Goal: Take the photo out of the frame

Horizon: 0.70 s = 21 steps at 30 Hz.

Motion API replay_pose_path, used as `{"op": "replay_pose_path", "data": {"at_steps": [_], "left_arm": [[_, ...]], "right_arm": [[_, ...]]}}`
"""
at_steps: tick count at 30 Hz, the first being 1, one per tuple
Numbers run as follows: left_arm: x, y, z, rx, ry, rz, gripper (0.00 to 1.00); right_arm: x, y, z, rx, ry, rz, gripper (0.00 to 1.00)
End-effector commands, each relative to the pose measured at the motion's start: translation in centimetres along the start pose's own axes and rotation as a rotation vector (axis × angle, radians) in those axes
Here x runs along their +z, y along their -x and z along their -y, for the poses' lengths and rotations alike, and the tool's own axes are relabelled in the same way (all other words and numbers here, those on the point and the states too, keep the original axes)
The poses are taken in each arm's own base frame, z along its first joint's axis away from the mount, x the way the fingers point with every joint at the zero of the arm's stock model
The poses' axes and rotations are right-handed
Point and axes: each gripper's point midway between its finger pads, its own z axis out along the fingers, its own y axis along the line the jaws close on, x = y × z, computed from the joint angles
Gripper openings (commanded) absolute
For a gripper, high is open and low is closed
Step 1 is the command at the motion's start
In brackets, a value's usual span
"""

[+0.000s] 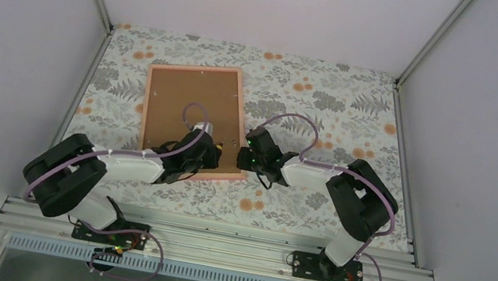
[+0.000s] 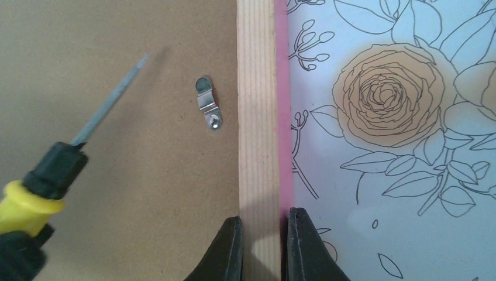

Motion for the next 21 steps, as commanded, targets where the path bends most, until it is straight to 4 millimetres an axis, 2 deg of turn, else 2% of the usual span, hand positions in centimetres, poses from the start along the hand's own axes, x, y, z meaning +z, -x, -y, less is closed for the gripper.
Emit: {"op": "replay_pose_path", "data": {"at_steps": [1,9,14,19,21], "left_arm": [[-1.5,0.8,0.3,0.002,-0.013,0.037,0.02],[-3.5,1.3,0.4,0.032,-0.027,0.047,0.02],[-4.4,1.6,-0.1,0.044,-0.012,0.053,0.02],[-5.3,2.1,-0.6,0.061,-0.002,0.064,0.02],[-5.5,2.2,-1.0,0.065,0.006,0.062,0.02]], "right_arm": [[0.4,-3.3,1.0,0.030,-0.026,-0.107,0.04],[-0.1,-3.5,1.5,-0.015,-0.056,-0.122,0.04],[-0.7,-4.5,2.0,-0.065,-0.064,-0.167,0.04],[-1.7,-6.0,3.4,-0.098,-0.102,-0.214,0.04],[-2.6,-5.9,3.5,-0.103,-0.100,-0.205,0.05]]}}
